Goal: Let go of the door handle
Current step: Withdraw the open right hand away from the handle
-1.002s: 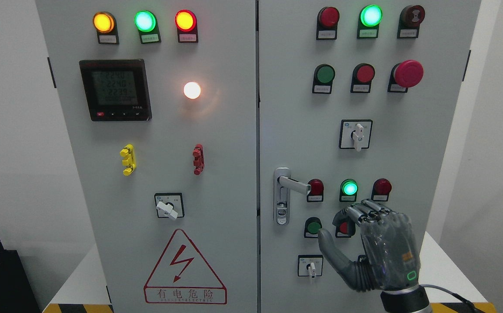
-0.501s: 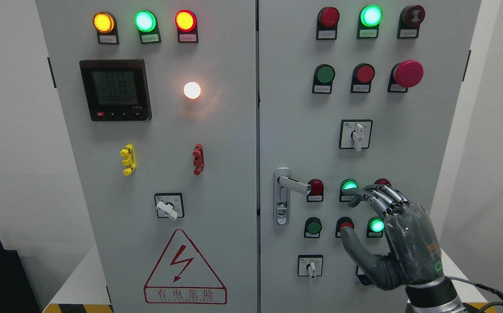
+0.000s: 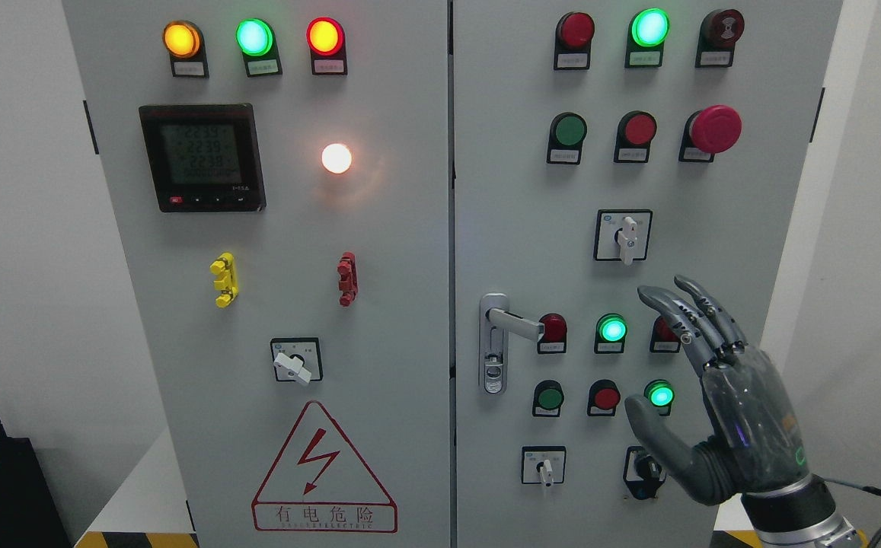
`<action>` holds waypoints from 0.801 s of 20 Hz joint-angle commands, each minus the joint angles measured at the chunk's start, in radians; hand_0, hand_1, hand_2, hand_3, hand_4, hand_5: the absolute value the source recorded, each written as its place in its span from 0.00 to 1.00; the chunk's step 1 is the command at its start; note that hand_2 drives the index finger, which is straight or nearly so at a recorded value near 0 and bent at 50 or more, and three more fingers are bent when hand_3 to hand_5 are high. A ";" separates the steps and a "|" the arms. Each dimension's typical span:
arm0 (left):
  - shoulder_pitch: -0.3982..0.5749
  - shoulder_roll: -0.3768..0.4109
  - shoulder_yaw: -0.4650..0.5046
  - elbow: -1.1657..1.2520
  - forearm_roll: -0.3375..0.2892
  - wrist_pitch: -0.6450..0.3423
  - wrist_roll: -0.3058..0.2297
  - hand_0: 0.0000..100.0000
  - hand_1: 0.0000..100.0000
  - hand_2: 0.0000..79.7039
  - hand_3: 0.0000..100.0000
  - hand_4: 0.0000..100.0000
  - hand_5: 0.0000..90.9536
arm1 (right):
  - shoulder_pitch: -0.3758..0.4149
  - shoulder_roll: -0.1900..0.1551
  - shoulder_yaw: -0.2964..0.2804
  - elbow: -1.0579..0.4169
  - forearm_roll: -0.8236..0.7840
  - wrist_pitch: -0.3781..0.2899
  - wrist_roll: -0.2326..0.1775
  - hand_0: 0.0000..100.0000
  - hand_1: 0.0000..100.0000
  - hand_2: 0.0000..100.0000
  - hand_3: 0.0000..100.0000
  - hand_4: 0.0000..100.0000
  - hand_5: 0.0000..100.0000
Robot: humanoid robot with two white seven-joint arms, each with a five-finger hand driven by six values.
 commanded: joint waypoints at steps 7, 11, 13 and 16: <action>0.000 0.000 0.011 0.017 0.000 0.001 0.001 0.12 0.39 0.00 0.00 0.00 0.00 | 0.042 -0.080 -0.001 -0.008 -0.020 -0.026 -0.004 0.38 0.05 0.00 0.06 0.01 0.00; 0.000 0.000 0.011 0.017 0.000 0.001 0.001 0.12 0.39 0.00 0.00 0.00 0.00 | 0.047 -0.080 -0.002 -0.008 -0.020 -0.026 -0.002 0.38 0.05 0.00 0.07 0.02 0.00; 0.000 0.000 0.011 0.017 0.000 0.001 0.001 0.12 0.39 0.00 0.00 0.00 0.00 | 0.047 -0.080 -0.002 -0.008 -0.020 -0.025 -0.002 0.37 0.05 0.00 0.07 0.03 0.00; 0.000 0.000 0.011 0.017 0.000 0.001 0.001 0.12 0.39 0.00 0.00 0.00 0.00 | 0.046 -0.082 -0.011 -0.008 -0.020 -0.025 -0.002 0.37 0.05 0.00 0.08 0.03 0.00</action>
